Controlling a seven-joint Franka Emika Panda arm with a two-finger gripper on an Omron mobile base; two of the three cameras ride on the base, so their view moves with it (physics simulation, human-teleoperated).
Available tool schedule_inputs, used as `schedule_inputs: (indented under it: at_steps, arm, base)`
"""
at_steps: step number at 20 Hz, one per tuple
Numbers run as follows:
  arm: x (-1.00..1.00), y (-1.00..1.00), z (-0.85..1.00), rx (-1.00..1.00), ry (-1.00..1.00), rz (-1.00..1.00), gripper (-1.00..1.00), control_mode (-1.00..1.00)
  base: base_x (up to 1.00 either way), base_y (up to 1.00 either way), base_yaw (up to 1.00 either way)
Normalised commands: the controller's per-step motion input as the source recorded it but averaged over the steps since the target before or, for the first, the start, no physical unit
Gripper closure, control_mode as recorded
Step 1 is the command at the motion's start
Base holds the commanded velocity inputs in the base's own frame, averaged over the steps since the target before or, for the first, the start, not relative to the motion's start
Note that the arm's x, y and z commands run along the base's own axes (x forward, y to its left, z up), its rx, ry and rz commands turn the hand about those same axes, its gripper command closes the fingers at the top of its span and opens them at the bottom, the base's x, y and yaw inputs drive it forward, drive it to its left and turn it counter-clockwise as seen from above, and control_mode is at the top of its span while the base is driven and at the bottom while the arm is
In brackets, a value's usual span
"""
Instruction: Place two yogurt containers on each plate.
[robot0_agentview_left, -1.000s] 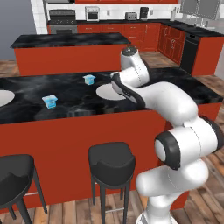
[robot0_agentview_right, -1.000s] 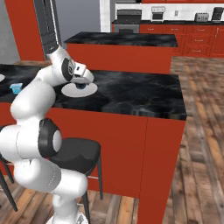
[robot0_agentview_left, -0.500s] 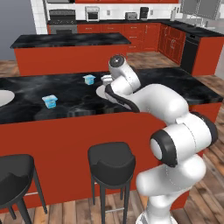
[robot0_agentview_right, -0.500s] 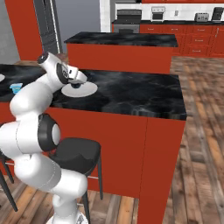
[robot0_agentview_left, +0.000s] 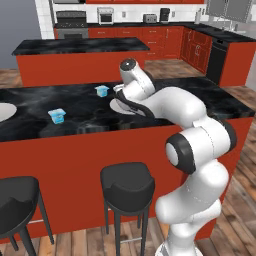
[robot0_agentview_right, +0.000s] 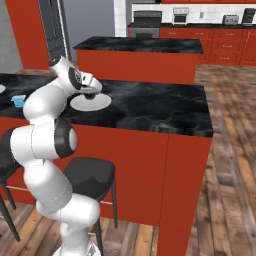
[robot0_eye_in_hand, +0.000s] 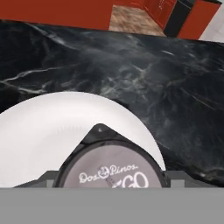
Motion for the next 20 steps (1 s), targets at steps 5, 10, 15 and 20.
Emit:
schedule_inputs:
  at_steps: [5,10,15,20]
  arm:
    - [0.11,0.0,-0.18,-0.05,0.02,0.0,1.0,-1.0]
    - [0.1,0.0,-0.28,-0.05,0.01,0.0,1.0,-1.0]
    - [0.0,0.0,-0.25,-0.03,0.0,0.0,1.0,-1.0]
    - [0.0,0.0,-0.17,-0.02,0.0,0.0,1.0,-1.0]
  base:
    - [0.0,0.0,0.0]
    - [0.0,0.0,0.0]
    - [0.0,0.0,0.0]
    - [0.0,0.0,0.0]
